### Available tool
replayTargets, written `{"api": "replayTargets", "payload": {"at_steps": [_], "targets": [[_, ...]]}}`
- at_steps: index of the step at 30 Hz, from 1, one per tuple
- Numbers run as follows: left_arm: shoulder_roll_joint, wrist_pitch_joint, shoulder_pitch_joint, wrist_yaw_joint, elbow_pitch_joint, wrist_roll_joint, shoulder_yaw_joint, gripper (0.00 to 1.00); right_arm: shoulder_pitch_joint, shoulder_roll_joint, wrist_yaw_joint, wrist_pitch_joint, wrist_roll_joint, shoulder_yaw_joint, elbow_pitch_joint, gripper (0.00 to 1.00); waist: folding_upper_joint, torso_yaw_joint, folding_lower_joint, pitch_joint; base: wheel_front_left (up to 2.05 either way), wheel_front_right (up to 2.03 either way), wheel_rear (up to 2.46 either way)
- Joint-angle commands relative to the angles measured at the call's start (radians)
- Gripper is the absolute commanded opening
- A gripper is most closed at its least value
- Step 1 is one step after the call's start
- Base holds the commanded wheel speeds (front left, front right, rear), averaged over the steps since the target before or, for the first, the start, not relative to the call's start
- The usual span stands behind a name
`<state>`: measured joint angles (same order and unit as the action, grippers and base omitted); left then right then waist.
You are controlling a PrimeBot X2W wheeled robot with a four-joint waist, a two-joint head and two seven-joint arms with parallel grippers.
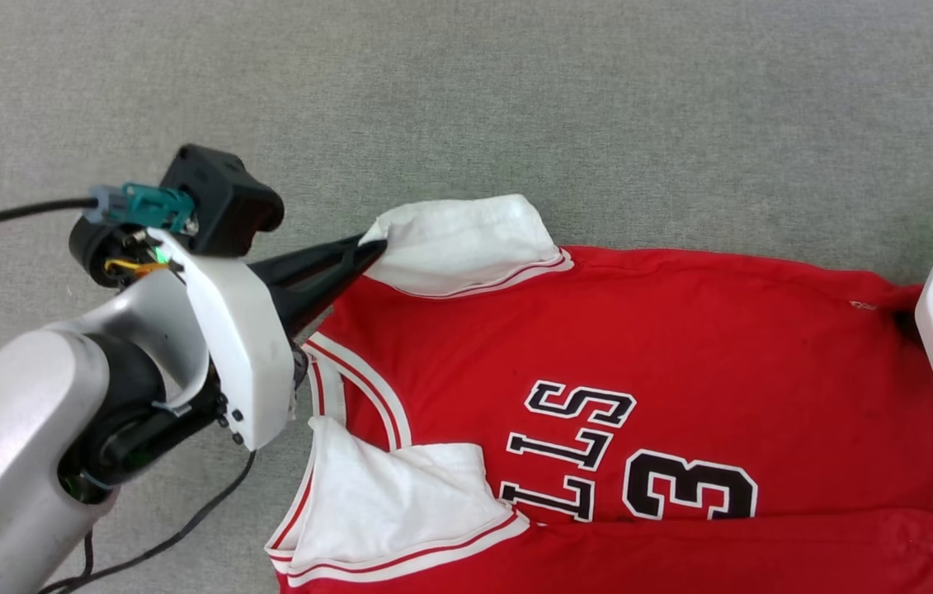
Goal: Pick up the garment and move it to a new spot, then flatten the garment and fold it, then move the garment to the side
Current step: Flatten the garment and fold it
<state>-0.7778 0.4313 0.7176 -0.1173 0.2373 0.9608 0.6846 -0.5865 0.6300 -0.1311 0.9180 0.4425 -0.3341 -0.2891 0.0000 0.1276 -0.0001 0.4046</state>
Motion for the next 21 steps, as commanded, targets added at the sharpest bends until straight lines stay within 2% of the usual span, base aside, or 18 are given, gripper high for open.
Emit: {"api": "replayTargets", "payload": {"at_steps": [1, 2, 4, 5, 14, 21], "targets": [[0.005, -0.011, -0.019, 0.003, 0.000, -0.008, 0.004, 0.00, 0.034, -0.021, 0.001, -0.005, 0.007, -0.040, -0.044, 1.00, 0.0000, 0.006, 0.0001, 0.003, 0.00, 0.00, 0.00], [0.005, -0.016, -0.023, 0.002, -0.002, -0.009, 0.005, 0.00, 0.041, -0.023, 0.001, -0.008, 0.010, -0.051, -0.055, 1.00, 0.0000, 0.008, 0.0001, 0.003, 0.00, 0.00, 0.00], [0.007, -0.028, -0.035, 0.002, -0.006, -0.012, 0.008, 0.00, 0.050, -0.029, 0.001, -0.019, 0.023, -0.071, -0.071, 0.24, 0.0000, 0.012, 0.0001, 0.001, 0.00, 0.00, 0.00], [0.008, -0.033, -0.041, 0.002, -0.010, -0.015, 0.010, 0.00, 0.053, -0.031, 0.001, -0.029, 0.031, -0.077, -0.075, 0.00, 0.0000, 0.013, 0.0001, -0.002, 0.00, 0.00, 0.00], [-0.009, -0.092, -0.101, 0.032, -0.045, -0.018, -0.005, 0.00, 0.017, -0.048, 0.001, -0.167, 0.072, -0.007, -0.095, 0.00, 0.0000, -0.012, 0.0001, -0.089, 0.00, 0.00, 0.00], [-0.038, -0.150, -0.227, 0.088, -0.026, -0.002, -0.013, 0.00, 0.113, -0.054, 0.001, -0.243, 0.098, 0.043, -0.065, 0.00, 0.0000, -0.045, 0.0001, -0.195, 0.00, 0.00, 0.00]]}}
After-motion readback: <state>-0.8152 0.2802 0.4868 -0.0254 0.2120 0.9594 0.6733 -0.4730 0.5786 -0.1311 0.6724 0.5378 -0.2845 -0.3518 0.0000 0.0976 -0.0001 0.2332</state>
